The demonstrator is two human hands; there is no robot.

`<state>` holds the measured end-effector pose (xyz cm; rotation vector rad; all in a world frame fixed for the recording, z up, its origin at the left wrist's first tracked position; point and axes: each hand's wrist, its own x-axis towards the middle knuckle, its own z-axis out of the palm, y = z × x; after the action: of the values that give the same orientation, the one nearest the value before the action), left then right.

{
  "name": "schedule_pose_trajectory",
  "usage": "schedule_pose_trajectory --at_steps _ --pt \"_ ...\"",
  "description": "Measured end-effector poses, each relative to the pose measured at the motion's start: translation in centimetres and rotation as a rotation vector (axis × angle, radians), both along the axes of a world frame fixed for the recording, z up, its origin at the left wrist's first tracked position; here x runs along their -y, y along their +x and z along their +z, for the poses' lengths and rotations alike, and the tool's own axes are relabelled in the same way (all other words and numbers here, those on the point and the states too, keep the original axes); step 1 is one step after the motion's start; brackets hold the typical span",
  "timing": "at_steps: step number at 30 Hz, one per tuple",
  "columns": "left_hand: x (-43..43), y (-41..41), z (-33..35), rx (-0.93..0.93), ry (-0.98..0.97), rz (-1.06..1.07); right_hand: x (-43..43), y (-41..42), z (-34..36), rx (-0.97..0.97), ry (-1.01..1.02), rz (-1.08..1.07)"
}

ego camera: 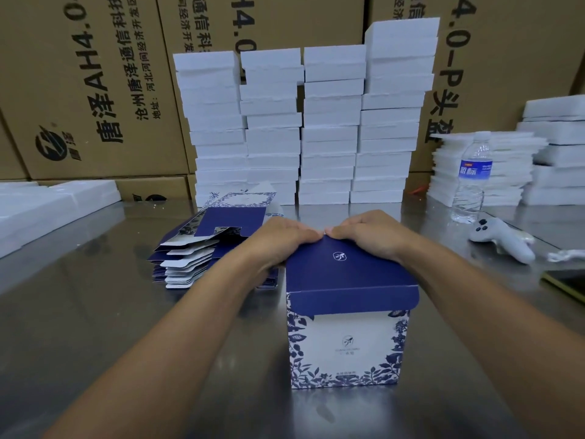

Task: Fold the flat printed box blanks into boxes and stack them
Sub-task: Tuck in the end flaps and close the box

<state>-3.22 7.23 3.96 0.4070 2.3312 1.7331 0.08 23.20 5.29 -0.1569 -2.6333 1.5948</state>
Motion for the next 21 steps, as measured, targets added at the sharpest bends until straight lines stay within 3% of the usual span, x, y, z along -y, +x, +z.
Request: schedule_pose_trajectory --at_steps 21 --pt "0.0 0.8 -0.7 0.054 0.164 0.164 0.2 0.8 0.1 0.039 -0.119 -0.122"
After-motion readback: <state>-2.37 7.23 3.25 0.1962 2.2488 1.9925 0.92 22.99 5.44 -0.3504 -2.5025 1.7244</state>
